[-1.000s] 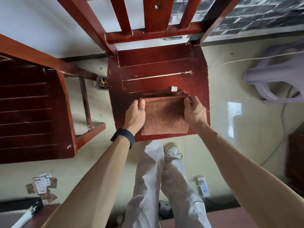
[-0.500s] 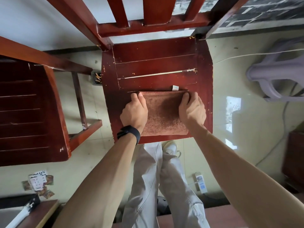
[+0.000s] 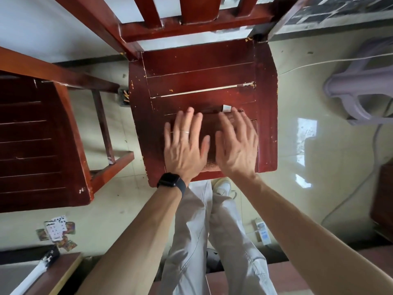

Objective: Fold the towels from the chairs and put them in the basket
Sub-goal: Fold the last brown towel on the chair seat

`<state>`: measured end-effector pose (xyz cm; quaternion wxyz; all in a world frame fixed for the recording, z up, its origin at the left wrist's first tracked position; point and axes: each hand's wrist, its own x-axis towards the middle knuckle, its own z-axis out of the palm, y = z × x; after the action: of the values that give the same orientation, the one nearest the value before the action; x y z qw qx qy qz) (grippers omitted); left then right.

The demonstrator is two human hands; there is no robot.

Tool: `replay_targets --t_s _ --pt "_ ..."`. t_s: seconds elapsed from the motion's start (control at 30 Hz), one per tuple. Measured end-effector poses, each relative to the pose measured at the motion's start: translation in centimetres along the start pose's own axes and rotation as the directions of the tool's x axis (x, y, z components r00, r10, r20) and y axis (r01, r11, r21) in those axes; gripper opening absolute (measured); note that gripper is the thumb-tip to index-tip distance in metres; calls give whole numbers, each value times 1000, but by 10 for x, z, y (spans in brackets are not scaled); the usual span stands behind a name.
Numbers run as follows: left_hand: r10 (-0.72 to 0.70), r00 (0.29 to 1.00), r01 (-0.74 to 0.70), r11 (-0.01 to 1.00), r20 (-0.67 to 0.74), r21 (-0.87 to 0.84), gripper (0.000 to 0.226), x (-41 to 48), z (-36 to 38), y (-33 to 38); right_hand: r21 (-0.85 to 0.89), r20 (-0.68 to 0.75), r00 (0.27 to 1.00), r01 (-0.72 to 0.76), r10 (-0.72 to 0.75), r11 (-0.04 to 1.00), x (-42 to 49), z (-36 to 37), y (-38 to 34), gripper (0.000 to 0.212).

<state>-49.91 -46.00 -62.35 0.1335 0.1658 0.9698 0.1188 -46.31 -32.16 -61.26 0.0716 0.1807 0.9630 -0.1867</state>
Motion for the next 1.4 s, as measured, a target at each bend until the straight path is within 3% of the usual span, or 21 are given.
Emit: replay_targets --t_s 0.07,0.13,0.27,0.37,0.47,0.63,0.77,0.87,0.97,1.03,1.13,1.27,1.4 --pt "49 994 -53 998 100 38 59 -5 14 0 -69 146 984 114 -103 991 -4 15 4 52" --pt "38 991 -45 998 125 53 61 -7 26 -8 -107 240 964 143 -114 984 -3 28 17 56" --pt "27 997 -29 999 70 38 69 -9 43 -18 -141 156 975 178 -156 974 -3 44 35 63" --pt "-90 996 90 996 30 -8 77 -11 47 -21 -140 81 992 103 -92 985 -4 48 34 70" --pt "-156 987 157 987 31 -32 79 -13 46 -22 -135 100 994 -27 40 990 -6 46 30 72" --pt "-220 975 219 976 34 17 71 -12 42 -16 -100 104 965 -229 239 968 -4 42 22 67" --pt "-416 909 416 909 -7 9 58 -14 37 -7 -105 72 943 -315 323 943 -6 35 16 63" --pt "-538 843 537 842 9 -55 57 -17 26 -12 31 66 900 -434 431 901 -12 18 23 65" --pt "-539 842 526 830 -28 -184 51 -25 9 -14 265 132 878 -478 460 837 -14 -6 39 48" --pt "-562 824 549 760 73 -348 47 -27 0 -13 367 279 814 -581 510 726 -8 -21 43 38" --pt "-627 743 643 570 235 -511 46 -22 -9 -8 383 493 686 -723 535 575 4 -30 44 43" --pt "-694 603 746 316 393 -586 36 -7 -18 -6 439 592 641 -765 489 471 15 -28 45 41" --pt "-609 613 775 343 503 -530 31 3 -15 -22 457 650 615 -785 446 418 22 -28 47 36"
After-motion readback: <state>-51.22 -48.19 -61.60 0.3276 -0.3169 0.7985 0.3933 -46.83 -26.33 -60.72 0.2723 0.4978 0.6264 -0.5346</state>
